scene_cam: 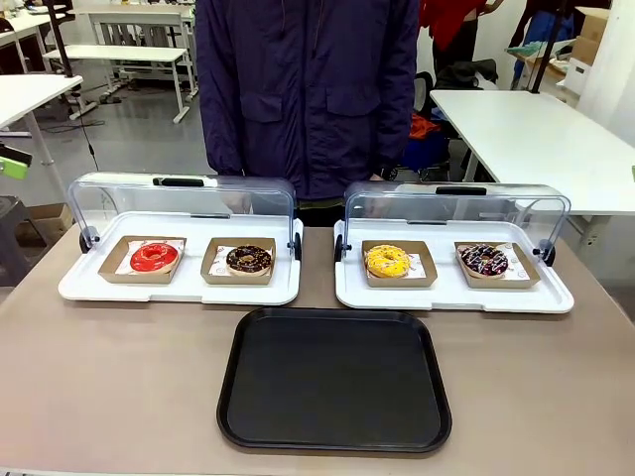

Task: Move the first donut from the left to the tray.
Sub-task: Pick up the Paper togo box containing the Donut indicated by the person and place it on the Handle tray.

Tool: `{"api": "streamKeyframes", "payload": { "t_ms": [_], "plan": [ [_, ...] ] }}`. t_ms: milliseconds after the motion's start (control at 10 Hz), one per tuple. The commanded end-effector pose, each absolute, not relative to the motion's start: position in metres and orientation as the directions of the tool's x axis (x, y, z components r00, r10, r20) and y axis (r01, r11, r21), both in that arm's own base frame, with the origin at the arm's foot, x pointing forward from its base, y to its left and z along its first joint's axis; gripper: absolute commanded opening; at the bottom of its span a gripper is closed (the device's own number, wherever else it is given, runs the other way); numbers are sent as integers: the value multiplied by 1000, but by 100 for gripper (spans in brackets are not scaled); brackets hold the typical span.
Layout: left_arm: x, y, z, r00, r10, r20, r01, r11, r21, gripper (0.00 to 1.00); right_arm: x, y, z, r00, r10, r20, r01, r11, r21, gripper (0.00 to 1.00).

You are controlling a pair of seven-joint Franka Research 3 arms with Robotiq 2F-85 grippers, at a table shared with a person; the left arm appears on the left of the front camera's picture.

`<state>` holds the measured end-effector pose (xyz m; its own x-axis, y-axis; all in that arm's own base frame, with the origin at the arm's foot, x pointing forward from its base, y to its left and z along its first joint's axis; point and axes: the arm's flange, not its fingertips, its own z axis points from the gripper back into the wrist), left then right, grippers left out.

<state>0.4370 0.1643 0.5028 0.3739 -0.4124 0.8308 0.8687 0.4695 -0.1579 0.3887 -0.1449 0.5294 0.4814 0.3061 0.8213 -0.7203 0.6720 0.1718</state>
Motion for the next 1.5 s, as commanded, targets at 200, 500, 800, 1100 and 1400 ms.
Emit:
{"api": "streamKeyframes", "payload": {
  "t_ms": [200, 500, 800, 1100, 1400],
  "plan": [
    [433, 162, 503, 327, -390, 861, 884, 447, -133, 100, 388, -139, 521, 460, 283, 842, -733, 655, 180, 100],
    [434, 163, 503, 358, -401, 843, 873, 464, -150, 100, 388, -136, 524, 485, 280, 828, -720, 666, 196, 100],
    [434, 163, 503, 358, -401, 843, 873, 464, -150, 100, 388, -136, 524, 485, 280, 828, -720, 666, 196, 100],
    [434, 163, 503, 358, -401, 843, 873, 464, -150, 100, 388, -136, 524, 485, 280, 828, -720, 666, 196, 100],
    [434, 163, 503, 358, -401, 843, 873, 464, -150, 100, 388, -136, 524, 485, 280, 828, -720, 666, 196, 100]
  ]
}}
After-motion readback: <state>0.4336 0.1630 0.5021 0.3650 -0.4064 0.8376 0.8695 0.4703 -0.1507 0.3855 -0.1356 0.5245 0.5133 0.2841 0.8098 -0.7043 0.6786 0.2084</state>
